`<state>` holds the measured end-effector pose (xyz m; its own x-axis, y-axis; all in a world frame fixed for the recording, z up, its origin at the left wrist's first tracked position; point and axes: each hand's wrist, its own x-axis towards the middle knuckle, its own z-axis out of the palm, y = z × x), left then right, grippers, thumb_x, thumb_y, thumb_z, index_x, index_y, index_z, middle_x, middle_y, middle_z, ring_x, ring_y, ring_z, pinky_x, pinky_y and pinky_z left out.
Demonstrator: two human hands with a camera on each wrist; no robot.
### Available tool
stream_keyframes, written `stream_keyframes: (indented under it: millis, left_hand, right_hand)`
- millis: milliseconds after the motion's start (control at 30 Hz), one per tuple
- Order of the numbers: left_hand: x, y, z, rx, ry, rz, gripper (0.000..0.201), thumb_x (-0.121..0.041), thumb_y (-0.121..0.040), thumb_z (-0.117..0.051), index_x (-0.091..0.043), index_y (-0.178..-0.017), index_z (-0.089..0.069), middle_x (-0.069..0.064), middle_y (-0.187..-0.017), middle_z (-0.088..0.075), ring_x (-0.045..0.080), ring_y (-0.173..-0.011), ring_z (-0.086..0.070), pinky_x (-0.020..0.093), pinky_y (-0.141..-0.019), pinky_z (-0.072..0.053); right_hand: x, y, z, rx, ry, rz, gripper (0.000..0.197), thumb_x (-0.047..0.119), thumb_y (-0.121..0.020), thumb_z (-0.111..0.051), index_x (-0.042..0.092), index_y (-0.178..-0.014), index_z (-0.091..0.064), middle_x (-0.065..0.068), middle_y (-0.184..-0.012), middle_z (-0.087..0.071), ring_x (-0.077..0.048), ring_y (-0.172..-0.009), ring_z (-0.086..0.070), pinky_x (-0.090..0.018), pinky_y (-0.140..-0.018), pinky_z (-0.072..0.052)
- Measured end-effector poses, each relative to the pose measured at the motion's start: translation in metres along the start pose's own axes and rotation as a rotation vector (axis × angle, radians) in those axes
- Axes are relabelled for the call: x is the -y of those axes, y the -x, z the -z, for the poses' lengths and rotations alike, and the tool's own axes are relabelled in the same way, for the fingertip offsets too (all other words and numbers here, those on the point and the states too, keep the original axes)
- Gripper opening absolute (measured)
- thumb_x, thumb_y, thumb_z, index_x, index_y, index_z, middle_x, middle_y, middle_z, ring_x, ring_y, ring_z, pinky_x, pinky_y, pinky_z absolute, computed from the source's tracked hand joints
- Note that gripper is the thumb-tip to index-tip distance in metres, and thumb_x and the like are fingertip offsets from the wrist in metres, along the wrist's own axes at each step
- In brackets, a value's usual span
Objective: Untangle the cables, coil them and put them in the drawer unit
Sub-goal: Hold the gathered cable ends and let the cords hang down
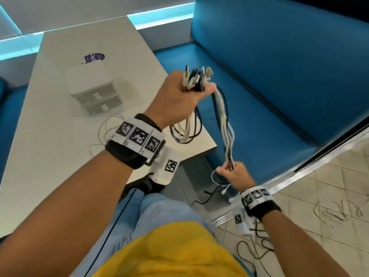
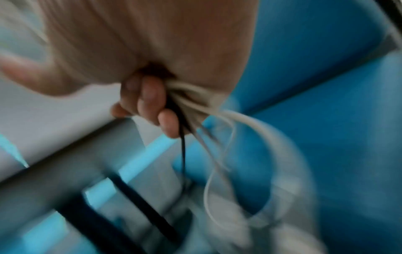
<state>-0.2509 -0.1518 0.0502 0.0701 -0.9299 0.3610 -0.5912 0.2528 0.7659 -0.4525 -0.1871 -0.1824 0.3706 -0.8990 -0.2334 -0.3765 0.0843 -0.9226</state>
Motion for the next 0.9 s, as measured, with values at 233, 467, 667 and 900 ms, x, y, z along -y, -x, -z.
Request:
stream_keyframes:
  millis: [233, 467, 667, 900]
  left_hand:
    - [0.005, 0.019, -0.020, 0.072, -0.046, 0.095, 0.045, -0.031, -0.087, -0.064, 0.002, -0.062, -0.046, 0.008, -0.060, -0.036, 0.015, -0.057, -0.032, 0.030, -0.056, -0.031]
    - [0.001, 0.022, 0.008, 0.022, 0.034, 0.090, 0.041, -0.020, -0.087, -0.066, 0.009, -0.066, -0.049, 0.010, -0.062, -0.039, 0.017, -0.060, -0.037, 0.030, -0.059, -0.034]
    - [0.014, 0.031, -0.018, 0.278, -0.292, 0.033, 0.046, -0.049, -0.080, -0.061, -0.014, -0.053, -0.049, 0.002, -0.050, -0.046, 0.018, -0.050, -0.042, 0.036, -0.054, -0.037]
    - [0.039, 0.035, -0.047, 0.256, 0.018, 0.210, 0.014, -0.021, -0.082, -0.065, -0.008, -0.077, -0.069, 0.005, -0.088, -0.072, 0.015, -0.078, -0.060, 0.030, -0.078, -0.047]
  right_hand:
    - [-0.061, -0.026, -0.021, 0.099, 0.308, -0.238, 0.041, 0.040, -0.078, -0.075, 0.019, -0.058, -0.046, 0.000, -0.054, -0.045, -0.016, -0.054, -0.045, -0.028, -0.056, -0.037]
    - [-0.107, -0.023, -0.020, 0.256, 0.662, -0.419, 0.035, 0.050, -0.081, -0.069, 0.019, -0.088, -0.055, -0.005, -0.096, -0.065, -0.027, -0.094, -0.064, -0.030, -0.077, -0.048]
    - [-0.086, -0.043, 0.004, 0.479, 0.931, -0.333, 0.061, 0.023, -0.054, -0.090, 0.035, -0.105, -0.059, -0.001, -0.110, -0.068, -0.026, -0.100, -0.064, -0.038, -0.086, -0.053]
    - [0.004, -0.075, 0.059, 0.325, 1.115, -0.247, 0.028, 0.037, -0.082, -0.059, 0.019, -0.101, -0.069, -0.008, -0.112, -0.067, -0.030, -0.098, -0.064, -0.032, -0.082, -0.050]
